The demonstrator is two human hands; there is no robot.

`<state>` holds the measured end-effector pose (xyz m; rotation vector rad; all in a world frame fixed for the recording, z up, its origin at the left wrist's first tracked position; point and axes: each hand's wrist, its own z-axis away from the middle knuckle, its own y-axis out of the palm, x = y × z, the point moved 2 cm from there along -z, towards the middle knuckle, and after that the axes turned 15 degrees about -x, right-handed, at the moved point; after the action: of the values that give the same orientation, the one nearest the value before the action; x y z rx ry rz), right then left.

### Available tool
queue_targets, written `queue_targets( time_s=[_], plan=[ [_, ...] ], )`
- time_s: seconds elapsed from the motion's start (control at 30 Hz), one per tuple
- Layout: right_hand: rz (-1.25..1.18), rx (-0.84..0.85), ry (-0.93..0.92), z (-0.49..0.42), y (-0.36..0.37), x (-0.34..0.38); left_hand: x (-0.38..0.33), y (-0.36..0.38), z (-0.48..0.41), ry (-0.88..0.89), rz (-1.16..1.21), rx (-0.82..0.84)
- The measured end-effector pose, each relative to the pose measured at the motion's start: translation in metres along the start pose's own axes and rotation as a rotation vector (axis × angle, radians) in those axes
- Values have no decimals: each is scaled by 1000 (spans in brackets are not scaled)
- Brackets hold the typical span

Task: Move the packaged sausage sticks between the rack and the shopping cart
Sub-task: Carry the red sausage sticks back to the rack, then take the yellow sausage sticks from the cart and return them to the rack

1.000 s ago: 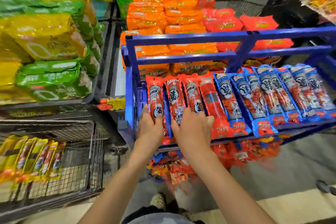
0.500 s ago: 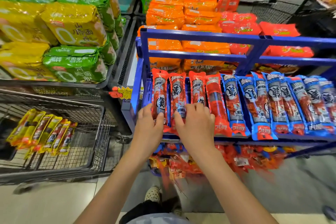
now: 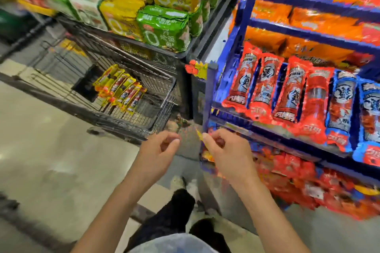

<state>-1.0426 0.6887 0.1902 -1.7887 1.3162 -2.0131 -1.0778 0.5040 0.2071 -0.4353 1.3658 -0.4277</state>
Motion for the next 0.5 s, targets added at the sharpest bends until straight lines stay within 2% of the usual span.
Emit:
queue_targets(
  time_s=[0.23,0.5],
  plan=[
    [57,444,-102,51,93,37,93,-80,32,-357,134,-155],
    [144,876,-185,103,206,117,246,-170,36,-631,105,-313]
  ],
)
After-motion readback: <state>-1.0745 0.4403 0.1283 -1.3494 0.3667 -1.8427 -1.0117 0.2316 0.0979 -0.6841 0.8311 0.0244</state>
